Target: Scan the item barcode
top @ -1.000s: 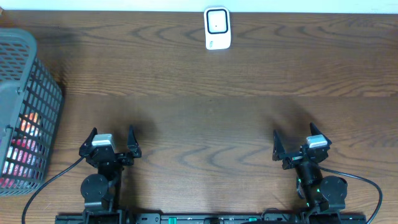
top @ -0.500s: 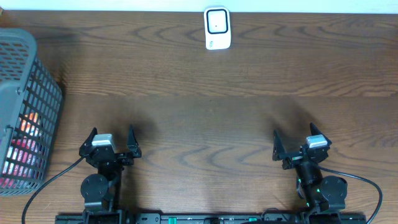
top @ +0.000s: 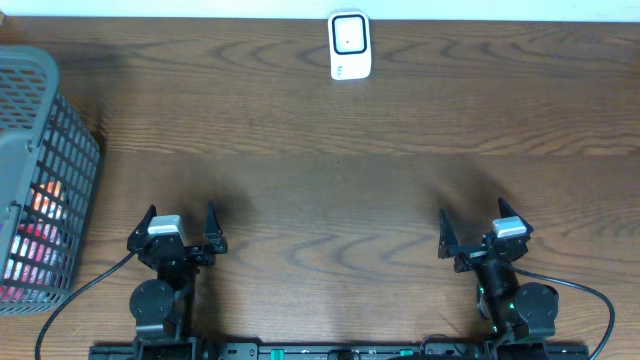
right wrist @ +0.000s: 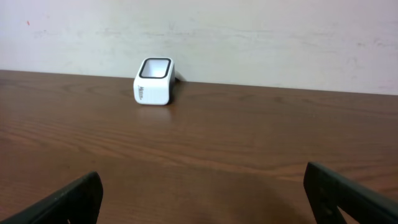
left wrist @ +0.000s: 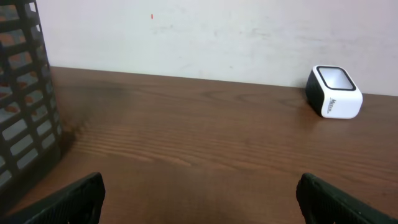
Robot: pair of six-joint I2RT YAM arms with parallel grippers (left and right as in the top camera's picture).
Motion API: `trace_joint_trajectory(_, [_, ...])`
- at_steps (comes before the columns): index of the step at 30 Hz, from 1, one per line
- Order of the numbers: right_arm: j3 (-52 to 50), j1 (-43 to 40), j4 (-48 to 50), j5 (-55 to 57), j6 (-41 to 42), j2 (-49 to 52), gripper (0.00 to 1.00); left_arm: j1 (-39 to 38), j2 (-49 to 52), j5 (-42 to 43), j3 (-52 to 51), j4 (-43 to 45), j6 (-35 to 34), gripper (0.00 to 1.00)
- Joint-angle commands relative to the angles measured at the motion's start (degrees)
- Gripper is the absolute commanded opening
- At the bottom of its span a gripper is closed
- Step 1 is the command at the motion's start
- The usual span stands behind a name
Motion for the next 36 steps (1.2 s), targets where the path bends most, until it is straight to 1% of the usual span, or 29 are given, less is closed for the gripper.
trace_joint_trajectory(1, [-0.09, -0.31, -0.22, -0.33, 0.37, -0.26, 0.99, -0.31, -0.35, -0.70, -0.98, -2.05, 0.50, 0.98])
trace_joint_trajectory(5, [-0.11, -0.31, -0.20, -0.33, 0.39, -0.26, 0.99, -0.31, -0.35, -0.68, -0.98, -1.68, 0.48, 0.98])
trace_joint_trajectory(6, [-0.09, -0.31, -0.22, -0.33, 0.37, -0.26, 0.99, -0.31, -0.35, 0.02, -0.98, -0.94, -0.39, 0.98])
trace_joint_trajectory(7, [-0.09, -0.31, -0.22, -0.33, 0.37, -0.26, 0.99, -0.31, -0.35, 3.41, -0.98, -0.22, -3.98, 0.98])
trace_joint_trajectory(9, [-0.09, -0.31, -0.22, -0.33, 0.39, -0.26, 0.99, -0.31, -0.35, 18.43, -0.96, -0.09, -16.72, 0.98])
trace_joint_trajectory(11, [-0.11, -0.31, -0.22, -0.33, 0.39, -0.26, 0.99, -0.31, -0.35, 32.09, -0.96, -0.11, -27.28, 0.98])
trace_joint_trajectory(12, [-0.09, -0.31, -0.22, -0.33, 0.37, -0.26, 0.99, -0.31, -0.35, 34.62, -0.96, 0.35, -30.80, 0.98])
trace_joint_trajectory(14, [-0.09, -0.31, -0.22, -0.33, 0.37, -0.26, 0.99, -0.28, -0.35, 35.30, -0.96, 1.90, -35.52, 0.98])
trace_joint_trajectory(16, [-0.11, -0.31, -0.22, -0.33, 0.39, -0.26, 0.99, -0.31, -0.35, 35.39, -0.96, 6.27, -37.51, 0.98])
trace_joint_trajectory(18, [-0.09, -0.31, -0.22, -0.33, 0.39, -0.26, 0.99, -0.31, -0.35, 35.69, -0.96, 14.99, -40.63, 0.98])
trace_joint_trajectory(19, [-0.09, -0.31, -0.22, -0.33, 0.37, -0.26, 0.99, -0.31, -0.35, 35.60, -0.96, 21.68, -41.13, 0.98])
trace_joint_trajectory(20, [-0.09, -0.31, -0.22, -0.33, 0.39, -0.26, 0.99, -0.31, -0.35, 35.23, -0.92, 27.89, -41.11, 0.98])
trace_joint_trajectory(21, [-0.11, -0.31, -0.22, -0.33, 0.39, -0.26, 0.99, -0.28, -0.35, 33.27, -0.44, 36.28, -41.09, 0.98])
trace_joint_trajectory(22, [-0.11, -0.31, -0.22, -0.33, 0.37, -0.26, 0.99, -0.28, -0.35, 32.04, -0.11, 38.58, -41.09, 0.98])
trace_joint_trajectory(24, [-0.09, -0.31, -0.20, -0.33, 0.39, -0.26, 0.99, -0.28, -0.28, 25.29, 2.10, 43.54, -40.39, 0.98])
trace_joint_trajectory(25, [-0.09, -0.31, -0.22, -0.33, 0.37, -0.26, 0.99, -0.28, -0.11, 20.20, 4.46, 43.54, -38.40, 0.98])
trace_joint_trajectory(26, [-0.11, -0.31, -0.20, -0.33, 0.37, -0.26, 0.99, -0.28, 0.15, 17.86, 5.88, 43.10, -36.61, 0.98])
trace_joint_trajectory(29, [-0.09, -0.31, -0.22, -0.33, 0.37, -0.26, 0.99, -0.28, 3.61, 5.88, 14.40, 37.73, -27.87, 0.98])
trace_joint_trajectory(31, [-0.09, -0.31, -0.22, -0.33, 0.37, -0.26, 0.99, -0.28, 8.76, -1.81, 22.10, 30.80, -22.45, 0.98])
trace_joint_trajectory(32, [-0.09, -0.31, -0.22, -0.33, 0.39, -0.26, 0.99, -0.28, 12.35, -4.28, 26.51, 27.08, -19.41, 0.98])
trace_joint_trajectory(34, [-0.09, -0.31, -0.22, -0.33, 0.37, -0.26, 0.99, -0.28, 21.29, -5.84, 36.61, 18.88, -14.27, 0.98])
trace_joint_trajectory(36, [-0.09, -0.31, -0.20, -0.33, 0.39, -0.26, 0.99, -0.28, 31.23, -5.53, 48.83, 6.97, -13.88, 0.98])
